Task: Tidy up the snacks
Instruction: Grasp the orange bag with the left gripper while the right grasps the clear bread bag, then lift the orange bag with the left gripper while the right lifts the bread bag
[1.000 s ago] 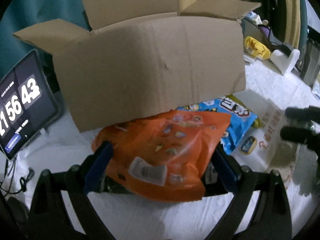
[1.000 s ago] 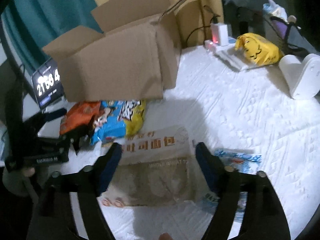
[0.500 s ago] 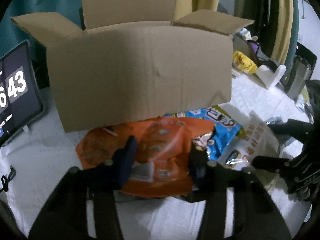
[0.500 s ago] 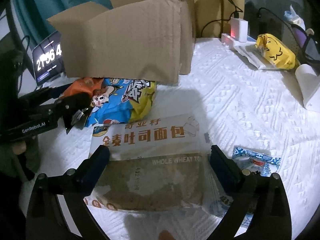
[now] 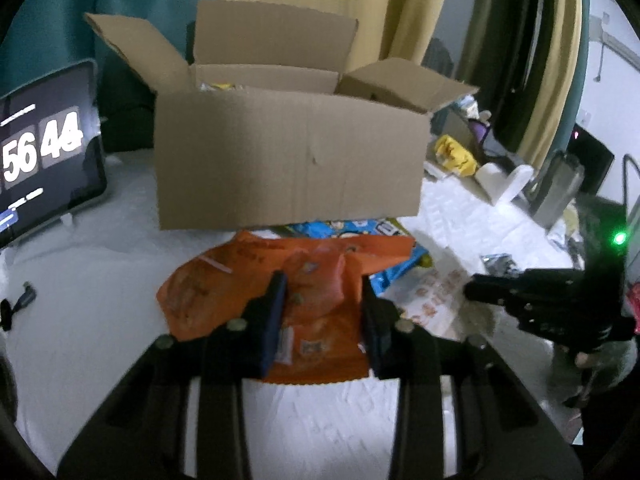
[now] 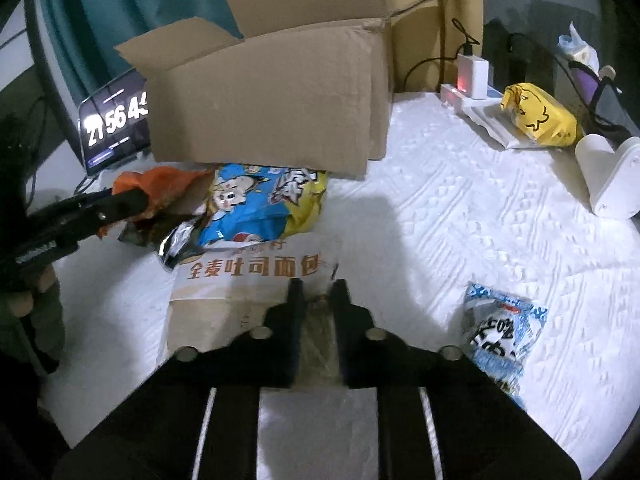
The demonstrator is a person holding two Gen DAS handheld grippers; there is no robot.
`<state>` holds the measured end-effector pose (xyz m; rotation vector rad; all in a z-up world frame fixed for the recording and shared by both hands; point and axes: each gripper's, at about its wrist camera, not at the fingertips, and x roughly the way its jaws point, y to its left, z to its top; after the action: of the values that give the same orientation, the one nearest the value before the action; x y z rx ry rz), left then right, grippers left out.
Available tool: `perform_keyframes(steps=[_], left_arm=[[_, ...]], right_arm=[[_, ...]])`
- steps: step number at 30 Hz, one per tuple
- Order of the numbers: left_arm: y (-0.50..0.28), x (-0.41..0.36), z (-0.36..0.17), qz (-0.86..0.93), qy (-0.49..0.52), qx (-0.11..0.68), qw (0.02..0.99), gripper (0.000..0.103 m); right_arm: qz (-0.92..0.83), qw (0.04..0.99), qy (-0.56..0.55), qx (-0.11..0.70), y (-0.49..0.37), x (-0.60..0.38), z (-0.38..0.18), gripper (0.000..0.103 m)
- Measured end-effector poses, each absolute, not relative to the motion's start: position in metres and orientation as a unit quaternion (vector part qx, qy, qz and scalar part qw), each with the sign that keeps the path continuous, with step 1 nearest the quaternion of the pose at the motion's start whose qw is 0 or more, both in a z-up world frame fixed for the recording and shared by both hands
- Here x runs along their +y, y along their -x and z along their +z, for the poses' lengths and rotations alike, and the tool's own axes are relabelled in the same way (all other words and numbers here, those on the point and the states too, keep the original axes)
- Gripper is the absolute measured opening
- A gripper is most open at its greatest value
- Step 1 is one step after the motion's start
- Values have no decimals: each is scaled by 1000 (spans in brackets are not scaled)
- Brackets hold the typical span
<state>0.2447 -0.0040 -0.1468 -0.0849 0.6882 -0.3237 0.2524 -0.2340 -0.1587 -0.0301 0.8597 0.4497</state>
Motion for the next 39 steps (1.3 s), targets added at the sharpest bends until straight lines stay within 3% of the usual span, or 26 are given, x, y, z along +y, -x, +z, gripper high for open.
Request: perform_keyframes(steps=[11, 25, 27, 29, 30, 31, 39], left_arm=[[-205, 5, -116, -169, 50, 309, 935, 35], [-194, -54, -173, -175, -41, 366, 913, 34], [-196, -54, -182, -175, -36, 376, 909, 34], [-196, -53, -184, -175, -34, 378, 908, 34], [-197, -53, -184, -176, -33, 377, 909, 34], [-197, -52, -184, -176, -33, 377, 909, 34], [-196, -52, -185, -163, -49, 382, 908, 36]], right_arm=[[221, 903, 8, 369, -232, -240, -121, 7], [231, 896, -5, 380, -234, -248, -124, 10], [228, 892, -14, 390, -240, -251, -131, 19], [229, 885, -24, 404, -249, -256, -141, 43], [234, 880, -31, 412, -255, -257, -146, 60], [237, 878, -34, 415, -258, -257, -149, 68], [254, 863, 1, 437, -268, -231, -169, 78]])
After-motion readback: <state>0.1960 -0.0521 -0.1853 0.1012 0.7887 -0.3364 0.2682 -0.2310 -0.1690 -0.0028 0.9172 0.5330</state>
